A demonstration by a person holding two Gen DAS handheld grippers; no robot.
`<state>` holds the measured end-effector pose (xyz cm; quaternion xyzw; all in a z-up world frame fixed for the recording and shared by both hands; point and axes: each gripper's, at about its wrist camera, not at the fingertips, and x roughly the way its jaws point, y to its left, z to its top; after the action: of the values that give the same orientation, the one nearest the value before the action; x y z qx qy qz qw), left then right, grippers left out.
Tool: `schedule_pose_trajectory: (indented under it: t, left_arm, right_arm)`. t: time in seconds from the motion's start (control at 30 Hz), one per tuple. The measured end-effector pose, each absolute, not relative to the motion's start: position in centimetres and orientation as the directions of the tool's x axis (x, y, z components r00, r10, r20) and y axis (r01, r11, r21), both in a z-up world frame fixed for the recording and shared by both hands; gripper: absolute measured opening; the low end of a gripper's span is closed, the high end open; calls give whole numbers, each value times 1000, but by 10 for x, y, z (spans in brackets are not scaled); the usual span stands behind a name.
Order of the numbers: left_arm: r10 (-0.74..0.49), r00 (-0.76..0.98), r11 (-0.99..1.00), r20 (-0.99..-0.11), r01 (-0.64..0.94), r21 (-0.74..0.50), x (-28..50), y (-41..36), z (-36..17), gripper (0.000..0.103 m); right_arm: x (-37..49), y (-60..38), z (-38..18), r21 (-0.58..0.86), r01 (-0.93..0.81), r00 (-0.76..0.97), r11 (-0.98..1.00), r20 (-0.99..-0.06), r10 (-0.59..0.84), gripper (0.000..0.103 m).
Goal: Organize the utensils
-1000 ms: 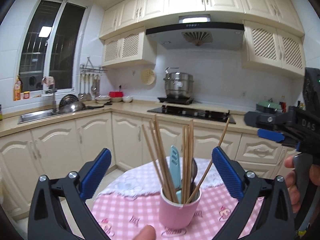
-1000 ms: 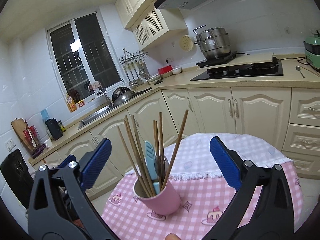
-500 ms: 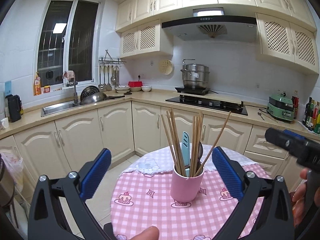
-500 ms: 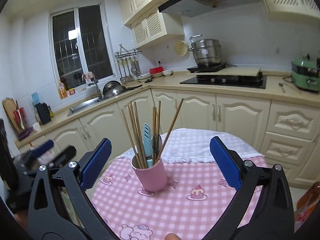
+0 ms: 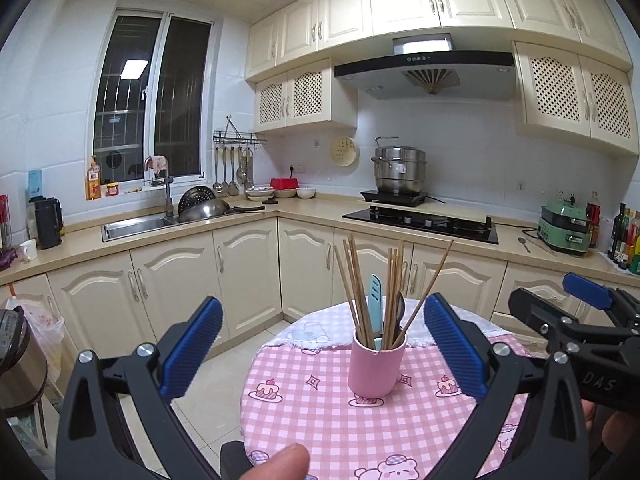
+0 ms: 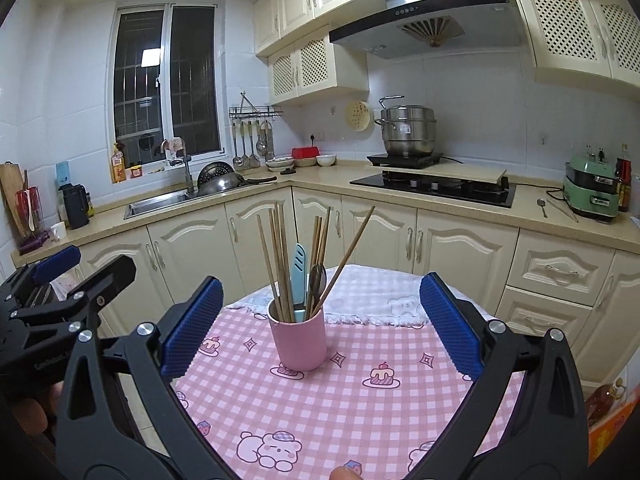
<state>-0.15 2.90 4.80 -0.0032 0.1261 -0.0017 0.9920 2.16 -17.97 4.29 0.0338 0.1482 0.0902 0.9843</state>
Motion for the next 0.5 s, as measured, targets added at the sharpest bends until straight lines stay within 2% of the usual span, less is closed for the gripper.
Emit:
schedule_pose_trajectory:
  t: [0.5]
  left_arm:
    - [-2,971,1000,-239,-2,-15,-8,31,43,99]
  right_arm:
    - [23,-180,39,107,-162,935,981,-302,187,97]
